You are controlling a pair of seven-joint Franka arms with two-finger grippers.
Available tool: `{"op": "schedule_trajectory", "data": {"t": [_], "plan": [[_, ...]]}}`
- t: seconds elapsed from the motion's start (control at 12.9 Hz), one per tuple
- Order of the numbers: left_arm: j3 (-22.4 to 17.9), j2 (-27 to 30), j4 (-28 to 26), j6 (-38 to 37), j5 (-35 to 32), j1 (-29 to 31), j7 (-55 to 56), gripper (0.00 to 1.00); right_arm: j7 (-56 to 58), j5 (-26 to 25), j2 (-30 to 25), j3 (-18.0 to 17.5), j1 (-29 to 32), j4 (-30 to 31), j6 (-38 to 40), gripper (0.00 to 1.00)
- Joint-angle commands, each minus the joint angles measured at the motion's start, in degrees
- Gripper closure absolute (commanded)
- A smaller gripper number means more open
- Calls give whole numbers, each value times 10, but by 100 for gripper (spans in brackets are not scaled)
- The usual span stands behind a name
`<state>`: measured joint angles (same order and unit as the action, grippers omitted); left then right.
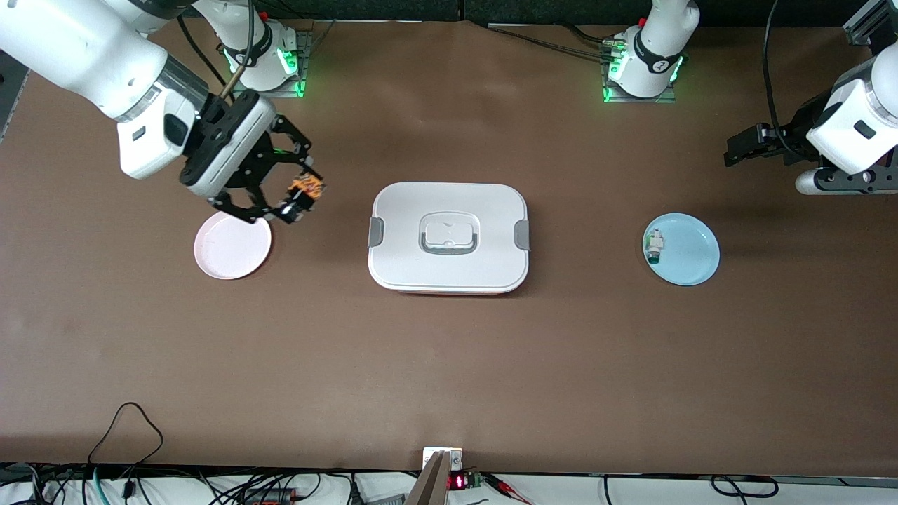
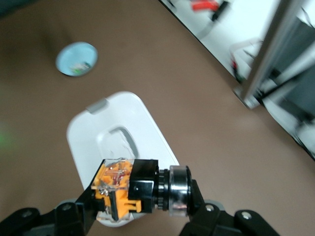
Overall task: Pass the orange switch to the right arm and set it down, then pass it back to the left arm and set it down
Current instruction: 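Lift the switch with the right gripper and carry it over the box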
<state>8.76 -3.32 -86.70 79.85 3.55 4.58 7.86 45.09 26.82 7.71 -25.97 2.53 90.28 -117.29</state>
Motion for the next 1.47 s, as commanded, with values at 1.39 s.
{"op": "schedule_trajectory", "data": {"t": [1.39], "plan": [[7, 2, 6, -7, 12, 0, 0, 0, 492, 633, 166, 1, -136, 10, -142, 77]]}}
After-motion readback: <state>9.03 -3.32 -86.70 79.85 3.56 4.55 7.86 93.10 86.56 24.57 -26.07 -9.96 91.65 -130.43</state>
